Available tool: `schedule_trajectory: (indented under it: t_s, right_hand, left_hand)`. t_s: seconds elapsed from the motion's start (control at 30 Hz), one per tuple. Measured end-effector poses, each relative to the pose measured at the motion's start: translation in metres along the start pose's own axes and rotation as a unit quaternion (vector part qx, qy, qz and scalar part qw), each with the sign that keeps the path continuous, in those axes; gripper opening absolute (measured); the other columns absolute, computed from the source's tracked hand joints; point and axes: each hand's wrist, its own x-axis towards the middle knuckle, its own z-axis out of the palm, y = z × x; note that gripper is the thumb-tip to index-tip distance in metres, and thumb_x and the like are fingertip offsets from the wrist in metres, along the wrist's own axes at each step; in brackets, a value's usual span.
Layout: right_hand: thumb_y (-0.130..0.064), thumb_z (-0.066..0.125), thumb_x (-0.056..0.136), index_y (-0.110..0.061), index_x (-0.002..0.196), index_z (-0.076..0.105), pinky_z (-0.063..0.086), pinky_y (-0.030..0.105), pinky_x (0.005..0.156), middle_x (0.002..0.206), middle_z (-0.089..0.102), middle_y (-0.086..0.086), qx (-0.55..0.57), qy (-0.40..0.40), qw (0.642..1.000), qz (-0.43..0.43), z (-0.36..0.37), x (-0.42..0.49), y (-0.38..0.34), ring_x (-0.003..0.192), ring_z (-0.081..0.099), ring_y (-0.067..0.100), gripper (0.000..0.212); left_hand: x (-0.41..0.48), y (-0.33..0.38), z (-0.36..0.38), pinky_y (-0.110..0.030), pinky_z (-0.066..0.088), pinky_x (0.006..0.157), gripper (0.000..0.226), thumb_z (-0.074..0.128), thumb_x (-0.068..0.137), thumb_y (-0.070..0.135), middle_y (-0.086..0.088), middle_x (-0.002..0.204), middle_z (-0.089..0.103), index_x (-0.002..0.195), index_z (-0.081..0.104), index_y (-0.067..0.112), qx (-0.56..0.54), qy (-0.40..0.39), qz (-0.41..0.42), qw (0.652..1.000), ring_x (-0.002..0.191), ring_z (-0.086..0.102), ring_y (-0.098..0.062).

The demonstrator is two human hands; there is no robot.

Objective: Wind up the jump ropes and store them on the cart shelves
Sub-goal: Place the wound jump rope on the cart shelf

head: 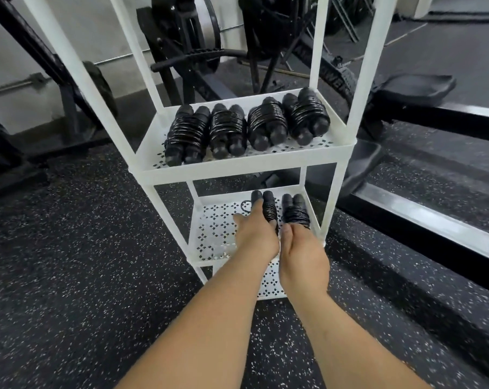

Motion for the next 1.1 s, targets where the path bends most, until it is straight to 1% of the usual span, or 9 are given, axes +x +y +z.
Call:
schedule_trajectory:
  t_s: [0.07,0.1,0.2,0.3,0.53,0.63,0.8,0.9,1.1]
  right_hand:
    - [-0.049,0.031,0.110,-0.029,0.090,0.057,0.046,0.040,0.060,0.087,0.063,-0.005,-0.003,0.013,1.000,0.018,0.003,0.002,0.004,0.076,0.058,0.026,0.039]
    - [-0.049,0.031,0.110,-0.029,0.087,0.055,0.044,0.039,0.059,0.085,0.062,-0.004,-0.002,0.019,0.999,0.029,0.004,0.003,0.006,0.073,0.058,0.026,0.039]
    - [-0.049,0.031,0.110,-0.028,0.082,0.053,0.035,0.036,0.057,0.081,0.059,-0.002,0.000,0.033,0.999,0.040,0.004,0.007,0.010,0.070,0.056,0.026,0.041]
    - [-0.048,0.032,0.110,-0.026,0.084,0.054,0.036,0.036,0.058,0.081,0.059,-0.001,-0.009,0.037,0.999,0.030,0.004,0.008,0.013,0.072,0.056,0.028,0.041]
    - [-0.044,0.036,0.111,-0.026,0.085,0.056,0.048,0.040,0.066,0.083,0.055,-0.004,0.003,0.039,0.998,0.042,0.006,0.008,-0.001,0.085,0.058,0.030,0.037]
    - [-0.040,0.039,0.111,-0.019,0.097,0.066,0.053,0.045,0.076,0.090,0.058,0.001,0.017,0.032,0.998,0.052,0.007,0.006,-0.013,0.096,0.058,0.032,0.037]
    - [-0.033,0.042,0.110,-0.012,0.118,0.069,0.045,0.044,0.082,0.108,0.069,0.013,0.028,0.007,0.999,0.036,0.007,-0.010,-0.037,0.105,0.058,0.035,0.035]
    - [-0.029,0.045,0.110,-0.010,0.124,0.069,0.049,0.044,0.084,0.113,0.069,0.015,0.034,-0.023,0.999,0.030,0.001,-0.034,-0.054,0.106,0.059,0.036,0.034]
    - [-0.029,0.052,0.105,-0.014,0.130,0.066,0.056,0.048,0.092,0.121,0.069,0.014,0.017,-0.105,0.994,-0.032,-0.007,-0.098,-0.111,0.111,0.063,0.036,0.032]
  left_hand:
    - [0.011,0.001,0.009,-0.028,0.043,0.080,0.048,0.052,0.111,0.023,-0.005,0.122,0.034,0.154,0.043,0.041,0.013,-0.002,0.000,1.000,0.076,0.051,-0.013]
    - [0.016,0.000,0.012,-0.030,0.043,0.083,0.049,0.055,0.110,0.024,-0.007,0.125,0.036,0.155,0.042,0.040,0.024,-0.011,0.003,1.000,0.080,0.055,-0.017]
    - [0.026,-0.005,0.018,-0.040,0.050,0.099,0.059,0.063,0.106,0.036,-0.013,0.141,0.044,0.159,0.037,0.037,0.052,-0.032,0.009,0.998,0.114,0.063,-0.034]
    - [0.033,-0.016,0.019,-0.047,0.048,0.107,0.068,0.064,0.101,0.051,-0.007,0.144,0.055,0.160,0.034,0.038,0.108,-0.034,0.023,0.993,0.132,0.053,-0.035]
    - [0.031,-0.033,0.014,-0.052,0.055,0.099,0.075,0.064,0.093,0.063,-0.003,0.127,0.066,0.154,0.022,0.054,0.109,-0.112,0.032,0.987,0.116,0.063,-0.032]
    - [0.013,-0.027,-0.005,-0.052,0.056,0.098,0.084,0.060,0.092,0.070,-0.006,0.131,0.062,0.162,0.017,0.051,0.130,-0.119,0.034,0.984,0.117,0.062,-0.033]
    - [-0.040,-0.033,-0.058,-0.054,0.046,0.114,0.081,0.059,0.104,0.052,-0.017,0.156,0.045,0.168,0.013,0.037,0.203,-0.100,0.072,0.971,0.141,0.047,-0.039]
    - [-0.078,-0.049,-0.093,-0.053,0.041,0.120,0.084,0.059,0.105,0.050,-0.016,0.168,0.033,0.171,0.010,0.031,0.233,-0.081,0.066,0.967,0.150,0.039,-0.038]
    - [-0.169,-0.081,-0.180,-0.054,0.046,0.114,0.083,0.063,0.103,0.051,-0.016,0.155,0.045,0.168,0.017,0.028,0.250,-0.013,0.026,0.968,0.138,0.049,-0.038]
